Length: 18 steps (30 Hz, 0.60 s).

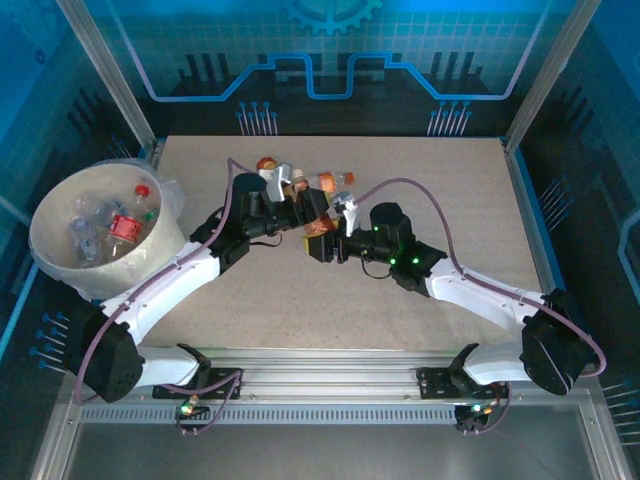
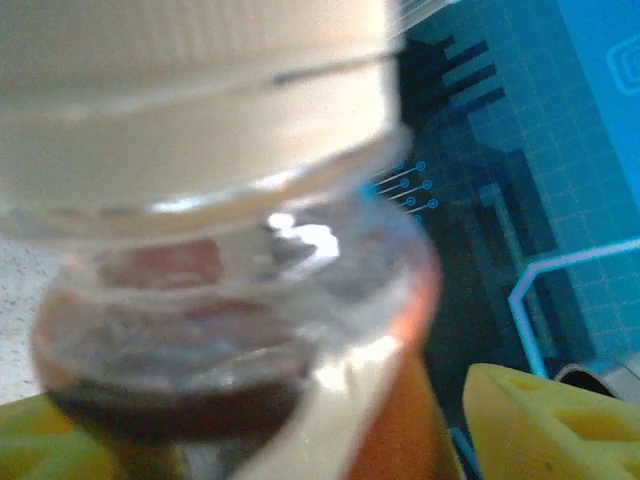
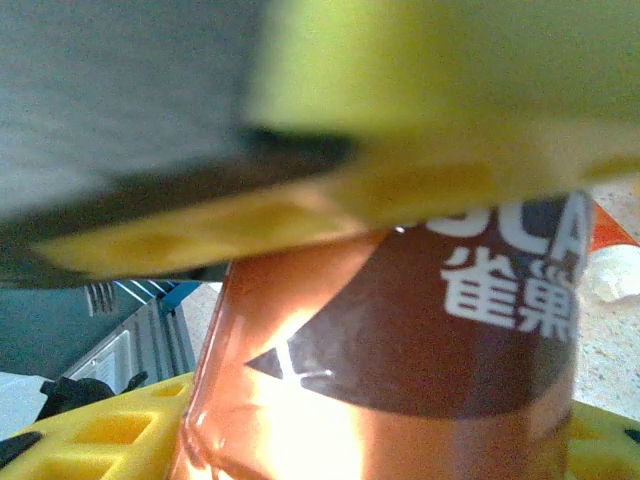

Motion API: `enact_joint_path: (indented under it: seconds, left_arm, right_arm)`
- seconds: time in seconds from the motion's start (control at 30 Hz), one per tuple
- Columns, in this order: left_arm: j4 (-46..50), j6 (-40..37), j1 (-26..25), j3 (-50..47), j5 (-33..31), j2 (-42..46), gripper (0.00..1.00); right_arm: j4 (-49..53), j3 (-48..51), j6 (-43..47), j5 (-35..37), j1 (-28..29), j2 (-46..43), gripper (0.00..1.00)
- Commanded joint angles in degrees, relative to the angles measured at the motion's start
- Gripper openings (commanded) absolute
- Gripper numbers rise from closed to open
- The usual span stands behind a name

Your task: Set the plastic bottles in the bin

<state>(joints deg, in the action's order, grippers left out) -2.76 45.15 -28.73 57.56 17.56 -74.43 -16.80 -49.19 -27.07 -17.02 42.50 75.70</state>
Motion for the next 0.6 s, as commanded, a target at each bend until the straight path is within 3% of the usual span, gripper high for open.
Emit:
enact_joint_path:
  seconds: [0.0, 0.07, 0.17, 0.43, 0.57]
  left_arm:
    - [-1.4, -0.3, -0.5, -0.3, 0.9, 0.1, 0.63]
    - [-2.2, -0.5, -0.5, -0.7, 0.4, 0.5, 0.55]
    - [-2.8, -0.9, -0.4, -1.4, -1.5, 1.6, 0.51]
    - [3.9, -8.6, -0.4, 2.0, -9.5, 4.9, 0.5]
    - [12.6, -15.9, -0.4, 6.9, -16.1, 6.9, 0.5]
  right_arm:
    - [-2.6, -3.1, 1.7, -0.8, 0.9, 1.0, 0.59]
    - [-1.9, -3.5, 1.8, -0.3, 0.8, 1.2, 0.62]
    - [0.2, -4.4, 2.4, -0.1, 0.8, 1.0, 0.74]
    - [12.4, -6.2, 9.6, 5.1, 0.5, -2.1, 0.99]
    - [12.4, -3.9, 12.1, 9.6, 0.2, -6.7, 1.0]
